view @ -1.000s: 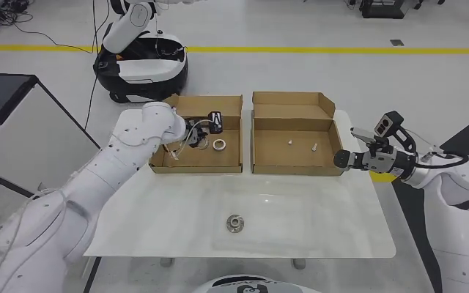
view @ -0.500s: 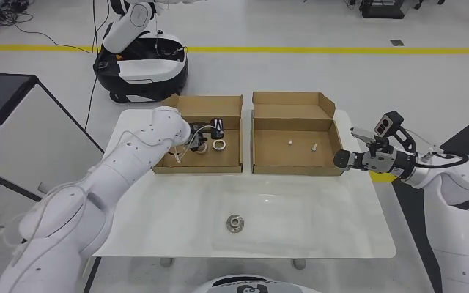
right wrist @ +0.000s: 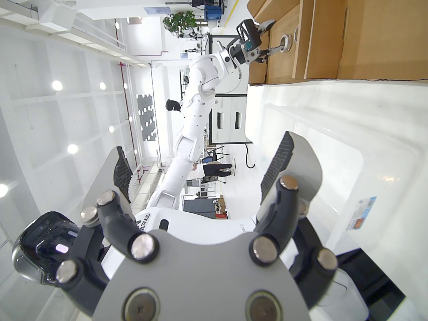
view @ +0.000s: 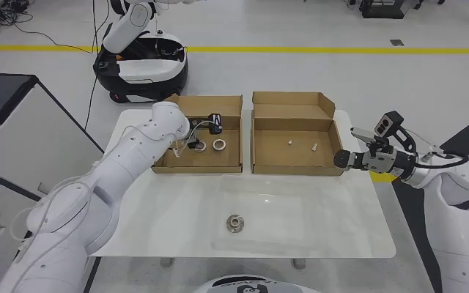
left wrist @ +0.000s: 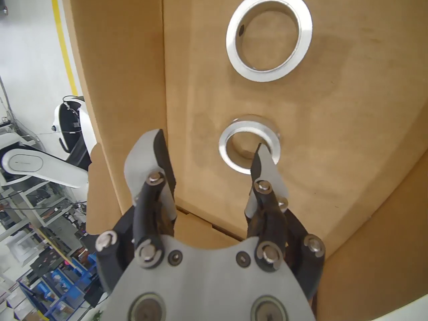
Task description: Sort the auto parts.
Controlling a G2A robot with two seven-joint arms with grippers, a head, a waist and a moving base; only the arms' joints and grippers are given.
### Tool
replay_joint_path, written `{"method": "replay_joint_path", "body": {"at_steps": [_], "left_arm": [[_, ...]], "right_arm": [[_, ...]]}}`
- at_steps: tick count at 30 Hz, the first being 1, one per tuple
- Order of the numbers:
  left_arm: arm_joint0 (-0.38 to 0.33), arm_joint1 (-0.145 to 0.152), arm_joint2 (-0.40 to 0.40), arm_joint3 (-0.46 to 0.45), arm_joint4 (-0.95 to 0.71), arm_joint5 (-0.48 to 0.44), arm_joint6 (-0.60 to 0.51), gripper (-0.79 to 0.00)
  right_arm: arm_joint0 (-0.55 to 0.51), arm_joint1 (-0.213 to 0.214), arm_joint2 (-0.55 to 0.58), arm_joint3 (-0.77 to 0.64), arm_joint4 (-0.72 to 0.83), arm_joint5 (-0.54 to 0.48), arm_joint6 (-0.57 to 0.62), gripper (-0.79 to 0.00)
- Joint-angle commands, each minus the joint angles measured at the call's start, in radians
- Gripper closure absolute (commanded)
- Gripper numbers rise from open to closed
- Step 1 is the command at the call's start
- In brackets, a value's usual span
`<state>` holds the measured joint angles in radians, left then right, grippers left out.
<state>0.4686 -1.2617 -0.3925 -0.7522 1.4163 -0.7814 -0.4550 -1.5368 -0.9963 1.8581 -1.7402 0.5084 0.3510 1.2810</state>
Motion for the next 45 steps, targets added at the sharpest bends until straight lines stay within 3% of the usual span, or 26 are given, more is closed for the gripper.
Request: {"method": "replay_joint_path", "body": {"at_steps": [1,6,9,17,23,33,45], "left_arm": [[-0.001,0.001,-0.011,-0.008,-0.01,0.0,-0.002,-0.785],[-0.007,0.016,-0.049,-0.072,-0.019,-0.011,-0.039,-0.785],[-0.008,0.033,-0.084,-0.155,-0.034,-0.027,-0.073,-0.785],[0.066,0.088,-0.184,-0.501,-0.18,-0.113,-0.293,-0.785],[0.137,0.119,-0.235,-0.728,-0.352,-0.116,-0.468,-0.785],[0.175,0.173,-0.15,-0.978,-0.518,0.005,-0.589,-0.785],[0.191,0.194,-0.103,-1.101,-0.658,0.063,-0.647,-0.785]], "right_arm": [[0.0,0.0,0.0,0.0,0.0,0.0,0.0,-0.785],[0.0,0.0,0.0,0.0,0.0,0.0,0.0,-0.785],[0.0,0.0,0.0,0.0,0.0,0.0,0.0,-0.785],[0.0,0.0,0.0,0.0,0.0,0.0,0.0,-0.785],[0.0,0.0,0.0,0.0,0.0,0.0,0.0,-0.785],[0.0,0.0,0.0,0.0,0.0,0.0,0.0,-0.785],[0.0,0.0,0.0,0.0,0.0,0.0,0.0,-0.785]]}}
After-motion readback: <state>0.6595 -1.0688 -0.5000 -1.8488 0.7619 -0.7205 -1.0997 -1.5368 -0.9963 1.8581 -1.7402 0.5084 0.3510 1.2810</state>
